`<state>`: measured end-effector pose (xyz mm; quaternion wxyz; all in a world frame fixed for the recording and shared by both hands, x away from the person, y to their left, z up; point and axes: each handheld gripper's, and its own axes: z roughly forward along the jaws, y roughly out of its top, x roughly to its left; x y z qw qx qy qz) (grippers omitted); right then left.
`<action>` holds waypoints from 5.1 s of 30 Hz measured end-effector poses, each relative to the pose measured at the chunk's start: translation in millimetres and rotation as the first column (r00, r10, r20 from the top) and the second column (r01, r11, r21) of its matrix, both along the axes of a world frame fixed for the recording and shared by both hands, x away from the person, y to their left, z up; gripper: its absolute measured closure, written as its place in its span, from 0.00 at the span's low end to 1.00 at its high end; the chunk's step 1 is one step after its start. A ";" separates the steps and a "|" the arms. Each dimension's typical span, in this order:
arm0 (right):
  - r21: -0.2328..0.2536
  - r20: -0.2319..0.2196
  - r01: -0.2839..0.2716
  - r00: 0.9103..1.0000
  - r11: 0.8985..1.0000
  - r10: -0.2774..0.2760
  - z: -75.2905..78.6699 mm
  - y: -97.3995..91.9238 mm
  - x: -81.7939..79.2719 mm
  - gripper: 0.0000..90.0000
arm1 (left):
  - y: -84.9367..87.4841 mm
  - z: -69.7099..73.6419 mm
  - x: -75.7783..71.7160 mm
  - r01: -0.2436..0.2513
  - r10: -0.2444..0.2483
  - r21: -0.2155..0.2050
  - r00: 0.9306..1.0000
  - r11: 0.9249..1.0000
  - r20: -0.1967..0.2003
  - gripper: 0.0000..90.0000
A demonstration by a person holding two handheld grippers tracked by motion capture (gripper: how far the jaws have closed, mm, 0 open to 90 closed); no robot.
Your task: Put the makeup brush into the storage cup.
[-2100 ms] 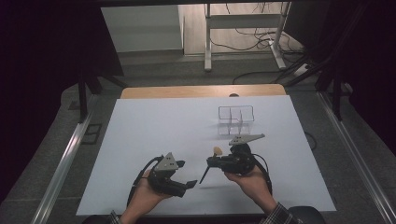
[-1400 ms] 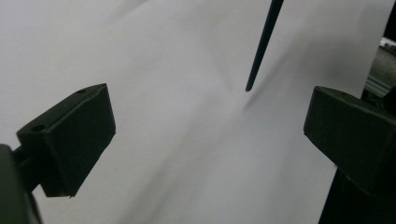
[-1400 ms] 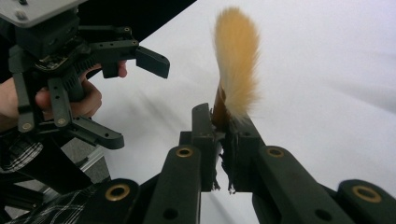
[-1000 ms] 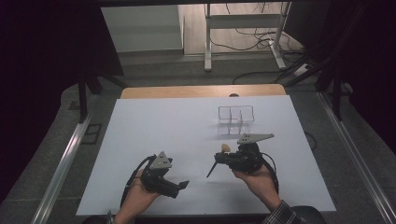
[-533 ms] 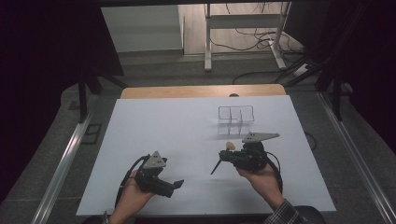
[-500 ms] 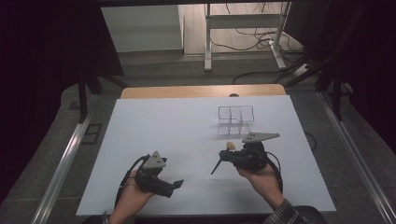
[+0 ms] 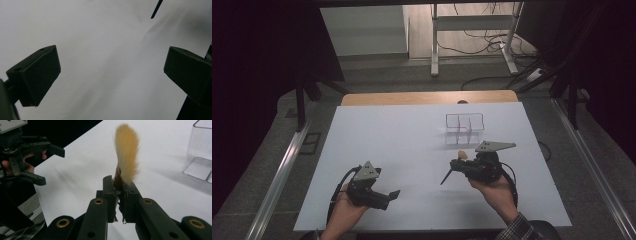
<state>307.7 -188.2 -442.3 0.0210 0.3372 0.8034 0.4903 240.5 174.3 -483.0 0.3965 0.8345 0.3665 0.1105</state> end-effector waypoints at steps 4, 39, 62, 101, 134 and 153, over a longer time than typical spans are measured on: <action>0.006 0.007 0.015 1.000 1.000 -0.015 2.4 -5.3 1.5 0.93 | 7.7 -0.4 -3.8 -0.013 0.013 0.014 1.000 1.000 0.003 0.02; 0.023 0.042 0.092 0.995 0.996 -0.093 18.7 -37.0 19.3 0.93 | 52.5 -4.1 -26.2 -0.130 0.130 0.023 0.991 0.991 0.008 0.02; 0.047 0.061 0.145 0.987 0.988 -0.148 29.8 -50.6 44.8 0.93 | 73.9 -9.0 -31.5 -0.204 0.203 0.049 0.979 0.978 0.008 0.03; 0.067 0.104 0.164 0.980 0.984 -0.171 61.6 -42.1 85.0 0.93 | 72.5 -9.6 -30.7 -0.207 0.207 0.080 0.978 0.975 -0.001 0.03; 0.042 0.161 0.196 0.966 0.980 -0.200 83.1 -14.8 123.8 0.93 | 72.1 -10.1 -30.3 -0.207 0.209 0.092 0.978 0.974 -0.007 0.03; -0.007 0.185 0.226 0.958 0.974 -0.221 73.7 -4.4 142.3 0.93 | 71.6 -10.5 -30.2 -0.204 0.206 0.098 0.979 0.974 -0.007 0.03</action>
